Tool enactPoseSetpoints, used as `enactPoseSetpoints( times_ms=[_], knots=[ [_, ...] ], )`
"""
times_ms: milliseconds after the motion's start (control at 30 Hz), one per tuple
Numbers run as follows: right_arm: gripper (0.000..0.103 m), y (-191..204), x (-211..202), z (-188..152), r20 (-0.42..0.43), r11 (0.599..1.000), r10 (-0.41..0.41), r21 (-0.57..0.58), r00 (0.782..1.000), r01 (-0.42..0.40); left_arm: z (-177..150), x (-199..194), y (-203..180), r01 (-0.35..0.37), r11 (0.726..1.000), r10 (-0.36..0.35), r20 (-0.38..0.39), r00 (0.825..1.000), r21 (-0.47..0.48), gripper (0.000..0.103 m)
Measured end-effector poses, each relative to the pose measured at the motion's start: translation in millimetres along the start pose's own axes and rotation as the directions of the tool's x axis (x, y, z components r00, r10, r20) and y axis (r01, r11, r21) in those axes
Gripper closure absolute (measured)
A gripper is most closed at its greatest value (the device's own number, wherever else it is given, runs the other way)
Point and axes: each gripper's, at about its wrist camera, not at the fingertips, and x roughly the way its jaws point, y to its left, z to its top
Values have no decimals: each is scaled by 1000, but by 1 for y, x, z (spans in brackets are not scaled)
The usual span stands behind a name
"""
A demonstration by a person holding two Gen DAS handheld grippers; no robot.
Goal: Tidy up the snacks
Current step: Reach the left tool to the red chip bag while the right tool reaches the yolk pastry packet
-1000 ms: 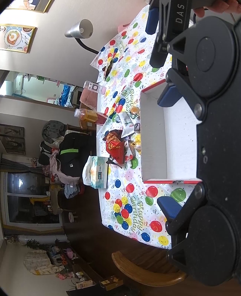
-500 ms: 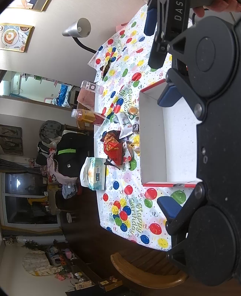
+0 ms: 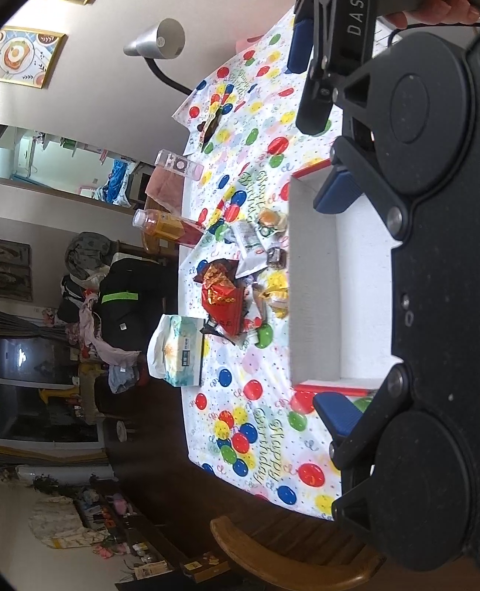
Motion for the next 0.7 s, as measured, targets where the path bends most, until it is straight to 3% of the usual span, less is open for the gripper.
enactPoseSetpoints(
  times_ms=[333, 700],
  knots=[
    [0, -39, 47, 38, -32, 1000, -12, -9, 999, 12, 34, 42, -11, -14, 1000, 14, 0, 1000, 4, 1],
    [0, -71, 108, 80, -102, 1000, -13, -20, 995, 11, 75, 99, -18, -23, 999, 24, -50, 998, 33, 1]
  ],
)
